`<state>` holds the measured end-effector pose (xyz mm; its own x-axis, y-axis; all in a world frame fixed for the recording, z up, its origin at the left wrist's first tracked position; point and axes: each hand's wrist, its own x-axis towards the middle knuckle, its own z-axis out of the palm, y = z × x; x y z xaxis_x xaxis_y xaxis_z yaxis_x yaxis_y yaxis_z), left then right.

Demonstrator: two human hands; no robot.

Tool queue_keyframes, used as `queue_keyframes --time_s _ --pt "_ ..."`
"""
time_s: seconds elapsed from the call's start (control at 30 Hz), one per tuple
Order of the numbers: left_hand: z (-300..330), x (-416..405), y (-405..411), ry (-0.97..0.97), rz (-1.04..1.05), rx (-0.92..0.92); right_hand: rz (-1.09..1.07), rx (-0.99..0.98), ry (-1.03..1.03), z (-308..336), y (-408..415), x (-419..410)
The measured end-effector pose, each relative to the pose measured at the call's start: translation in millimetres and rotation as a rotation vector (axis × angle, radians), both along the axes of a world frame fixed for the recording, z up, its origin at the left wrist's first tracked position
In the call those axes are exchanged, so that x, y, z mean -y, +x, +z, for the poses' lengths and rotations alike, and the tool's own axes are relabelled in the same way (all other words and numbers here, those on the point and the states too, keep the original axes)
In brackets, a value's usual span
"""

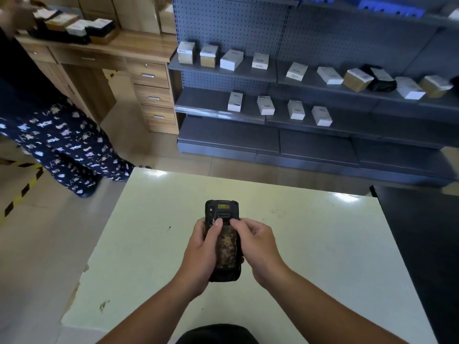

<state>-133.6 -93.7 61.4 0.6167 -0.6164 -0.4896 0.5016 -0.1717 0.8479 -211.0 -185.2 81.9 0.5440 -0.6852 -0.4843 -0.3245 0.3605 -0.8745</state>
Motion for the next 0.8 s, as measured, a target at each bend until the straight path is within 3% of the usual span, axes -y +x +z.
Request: queue_keyframes --time_s 0.2,0.43,0.8 --pt "-6 0 0 0.09 0.018 0.121 -0.087 -0.087 -0.015 -3 9 -8" --pt "-6 -7 5 0.119 0.007 0.124 -0.074 -0.097 0.119 -4 9 -12" --pt "-13 -4 9 0.175 -0.065 0.252 0.016 -0.147 -0.109 -6 1 -18"
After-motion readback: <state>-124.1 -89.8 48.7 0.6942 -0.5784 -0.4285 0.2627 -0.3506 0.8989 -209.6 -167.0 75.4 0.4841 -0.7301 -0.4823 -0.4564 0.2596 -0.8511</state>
